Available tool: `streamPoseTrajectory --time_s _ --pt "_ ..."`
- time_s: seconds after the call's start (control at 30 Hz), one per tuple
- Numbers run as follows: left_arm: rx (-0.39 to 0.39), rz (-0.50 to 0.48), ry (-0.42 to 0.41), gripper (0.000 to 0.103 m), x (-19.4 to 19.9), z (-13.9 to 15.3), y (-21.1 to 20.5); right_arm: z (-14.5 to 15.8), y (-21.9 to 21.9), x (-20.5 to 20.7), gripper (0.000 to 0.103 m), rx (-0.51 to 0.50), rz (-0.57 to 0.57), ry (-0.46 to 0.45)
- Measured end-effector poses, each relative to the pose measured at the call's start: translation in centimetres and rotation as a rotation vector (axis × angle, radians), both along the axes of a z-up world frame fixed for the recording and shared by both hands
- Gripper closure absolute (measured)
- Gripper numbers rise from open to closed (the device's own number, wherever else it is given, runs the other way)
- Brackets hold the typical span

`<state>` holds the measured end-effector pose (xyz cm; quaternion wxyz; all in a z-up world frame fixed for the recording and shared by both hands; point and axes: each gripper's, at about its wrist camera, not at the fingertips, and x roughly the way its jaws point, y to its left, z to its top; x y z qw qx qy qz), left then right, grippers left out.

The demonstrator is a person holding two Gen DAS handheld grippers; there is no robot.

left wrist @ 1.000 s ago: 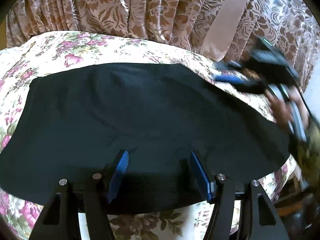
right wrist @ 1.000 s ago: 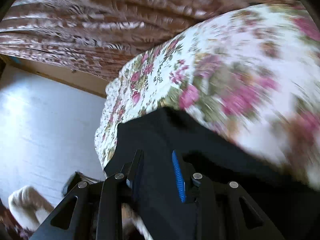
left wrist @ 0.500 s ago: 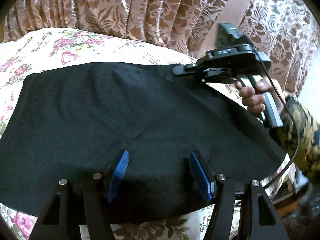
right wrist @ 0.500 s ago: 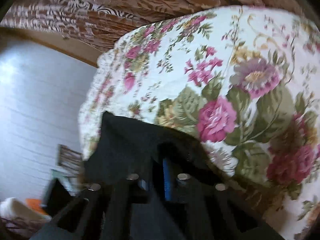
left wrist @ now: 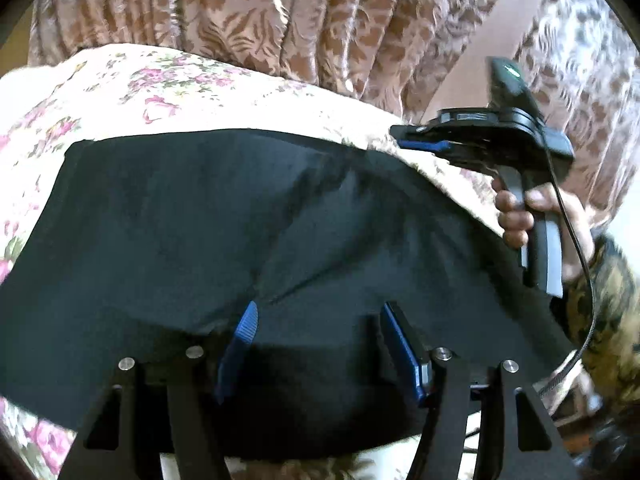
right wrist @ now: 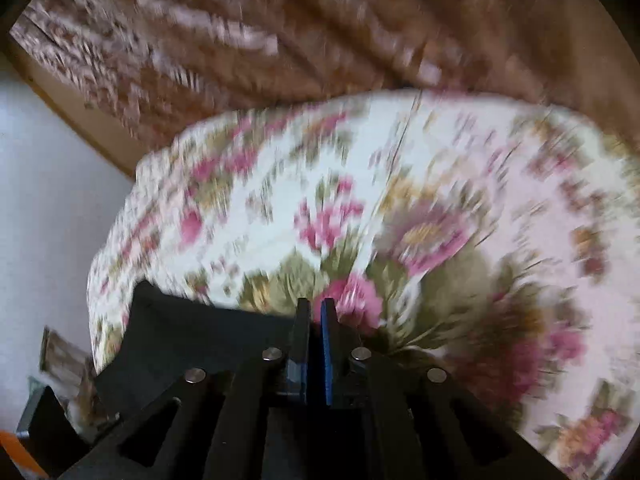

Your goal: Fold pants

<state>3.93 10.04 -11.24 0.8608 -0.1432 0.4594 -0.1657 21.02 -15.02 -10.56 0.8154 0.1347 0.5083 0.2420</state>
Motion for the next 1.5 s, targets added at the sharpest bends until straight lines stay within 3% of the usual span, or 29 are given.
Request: streamPoseTrajectory --time_s 0.03,0.17,0.3,0.43,0.57,0.67,0.87,0.93,1.0,1.07,1.1,1.17,1.3,1.5 --pt "-0.025 0.024 -0.002 0.039 -0.5 0.4 0.9 1.1 -0.5 -0.7 0.071 0.010 -0.016 -0.023" --pt "-0.110 0.157 -0.037 0.039 -3.3 2.3 6.1 4.3 0.5 -4.4 0.069 0.073 0.069 -0.053" --pt "-0.184 0.347 -0.062 0.024 -7.2 3.8 13.5 3.0 4.2 -8.0 0.070 0.015 0.186 -0.021" --pt "-0.329 0.552 -0.025 0.024 -11.2 2.4 20.7 0.3 7.4 -9.9 0.071 -0.068 0.209 0.009" --pt "-0.462 0.603 -0.007 0.024 -11.7 0.9 22.9 -1.4 8.3 -9.2 0.073 -0.120 0.165 0.017" --pt "-0.487 0.600 0.032 0.031 -9.6 -0.3 22.8 -2.0 8.1 -8.3 0.076 -0.104 0.124 0.047" --pt "-0.465 0.591 0.160 0.051 -6.6 -2.8 21.5 -2.5 7.9 -8.0 0.081 -0.087 0.105 0.047" --pt "-0.403 0.568 0.146 0.070 -6.1 -2.0 20.6 -2.4 8.1 -8.0 0.082 -0.095 0.110 0.042" --pt "-0.293 0.562 0.158 0.073 -5.6 -1.0 19.8 -2.4 8.2 -7.9 0.082 -0.103 0.112 0.041" --pt "-0.253 0.576 0.141 0.082 -5.4 -0.6 19.8 -2.5 8.4 -7.6 0.088 -0.116 0.107 0.036" --pt "-0.222 0.572 0.161 0.083 -4.9 -0.7 19.7 -2.6 8.5 -7.4 0.093 -0.134 0.097 0.030" --pt "-0.204 0.559 0.181 0.083 -4.6 -0.9 19.7 -3.0 8.4 -6.9 0.093 -0.123 0.069 0.045" --pt "-0.172 0.552 0.137 0.083 -5.4 -0.3 19.4 -2.9 7.9 -7.4 0.093 -0.108 0.082 0.036" --pt "-0.091 0.567 0.091 0.092 -4.5 0.9 20.4 -0.7 9.4 -9.9 0.083 -0.129 0.134 0.011"
